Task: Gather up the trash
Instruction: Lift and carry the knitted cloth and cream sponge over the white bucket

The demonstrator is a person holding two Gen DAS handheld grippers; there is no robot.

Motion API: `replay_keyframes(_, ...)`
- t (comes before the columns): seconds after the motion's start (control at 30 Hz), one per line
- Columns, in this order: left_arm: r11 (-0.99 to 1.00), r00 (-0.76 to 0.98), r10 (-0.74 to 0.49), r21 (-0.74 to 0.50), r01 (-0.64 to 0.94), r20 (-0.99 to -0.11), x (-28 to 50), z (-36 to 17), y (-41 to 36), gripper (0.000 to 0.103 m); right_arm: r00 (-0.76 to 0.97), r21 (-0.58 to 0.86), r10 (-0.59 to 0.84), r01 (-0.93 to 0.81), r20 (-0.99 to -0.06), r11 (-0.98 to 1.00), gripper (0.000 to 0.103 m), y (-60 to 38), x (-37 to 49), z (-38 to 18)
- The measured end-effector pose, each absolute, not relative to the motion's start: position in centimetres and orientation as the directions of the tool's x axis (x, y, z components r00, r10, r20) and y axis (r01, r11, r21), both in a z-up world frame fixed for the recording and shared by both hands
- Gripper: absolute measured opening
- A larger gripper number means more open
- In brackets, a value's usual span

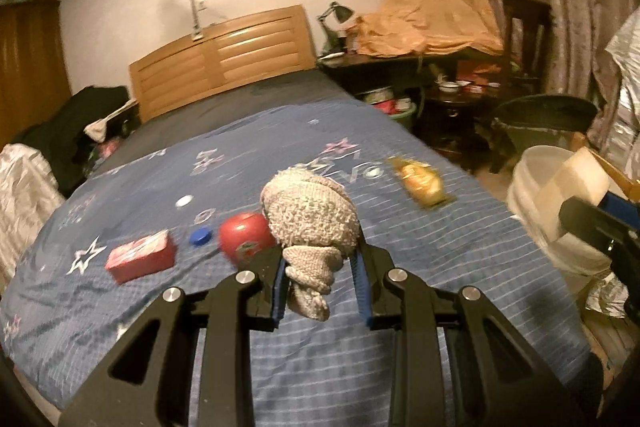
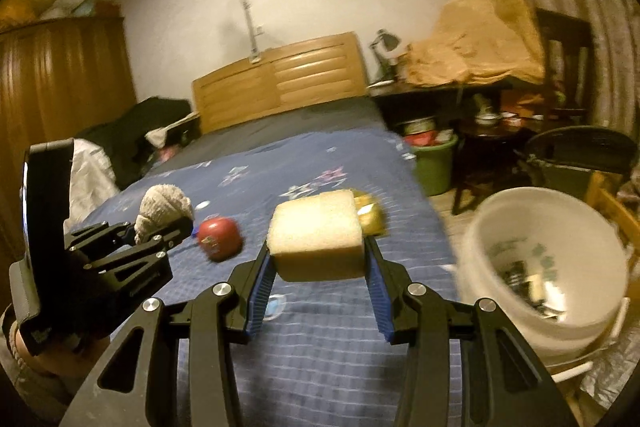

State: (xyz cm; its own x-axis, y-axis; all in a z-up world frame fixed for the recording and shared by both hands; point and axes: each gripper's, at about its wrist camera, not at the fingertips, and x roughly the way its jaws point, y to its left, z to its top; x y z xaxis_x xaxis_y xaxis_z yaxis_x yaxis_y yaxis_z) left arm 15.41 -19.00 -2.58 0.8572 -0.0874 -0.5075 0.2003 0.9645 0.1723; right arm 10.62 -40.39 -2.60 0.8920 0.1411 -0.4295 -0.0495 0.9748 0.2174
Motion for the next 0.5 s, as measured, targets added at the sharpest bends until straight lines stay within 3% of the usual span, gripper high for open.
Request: replay_keyframes(0.5, 0.892, 0.805, -0.277, 0.171, 0.418, -0.524, 17.7, -1.7, -31.8, 0.026, 0.910, 0.171, -0.167, 0.247, -0.380, 0.954, 0.045, -57.2, 6.6, 0.2)
